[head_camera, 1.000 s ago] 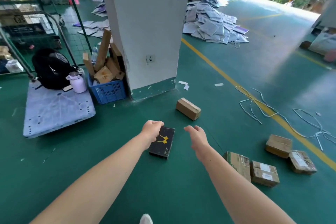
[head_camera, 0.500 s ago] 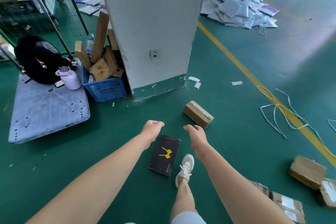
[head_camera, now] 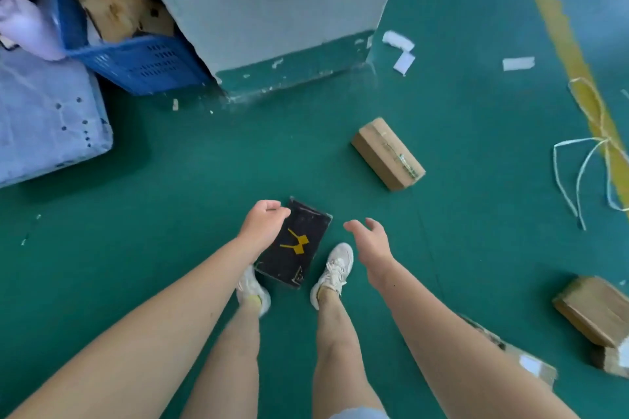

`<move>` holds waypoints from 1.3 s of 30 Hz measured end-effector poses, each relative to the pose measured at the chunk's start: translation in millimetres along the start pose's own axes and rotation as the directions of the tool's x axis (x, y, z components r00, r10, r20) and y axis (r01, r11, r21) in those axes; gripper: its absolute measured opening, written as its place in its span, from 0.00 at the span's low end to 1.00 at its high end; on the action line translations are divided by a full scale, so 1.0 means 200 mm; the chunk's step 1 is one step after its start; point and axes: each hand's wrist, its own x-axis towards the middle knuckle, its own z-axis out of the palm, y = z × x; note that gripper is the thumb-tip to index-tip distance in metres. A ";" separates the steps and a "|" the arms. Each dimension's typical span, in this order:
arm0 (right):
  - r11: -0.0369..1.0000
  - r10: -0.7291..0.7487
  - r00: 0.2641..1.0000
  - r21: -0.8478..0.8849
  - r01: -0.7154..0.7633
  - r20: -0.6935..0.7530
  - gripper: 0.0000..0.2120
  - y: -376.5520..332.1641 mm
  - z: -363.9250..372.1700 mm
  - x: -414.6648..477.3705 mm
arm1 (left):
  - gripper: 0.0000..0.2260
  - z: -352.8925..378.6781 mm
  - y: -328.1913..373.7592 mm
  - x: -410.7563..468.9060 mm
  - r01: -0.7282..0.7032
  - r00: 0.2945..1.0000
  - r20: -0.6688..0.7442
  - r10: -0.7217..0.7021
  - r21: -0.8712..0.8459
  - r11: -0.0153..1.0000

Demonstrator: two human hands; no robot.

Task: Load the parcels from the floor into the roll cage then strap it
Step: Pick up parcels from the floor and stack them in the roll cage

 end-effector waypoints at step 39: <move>0.952 0.265 0.962 0.176 -0.252 -0.058 0.23 1.20 0.87 1.79 | 0.39 0.51 -1.26 1.77 0.370 0.919 0.100 -0.382 0.119 0.921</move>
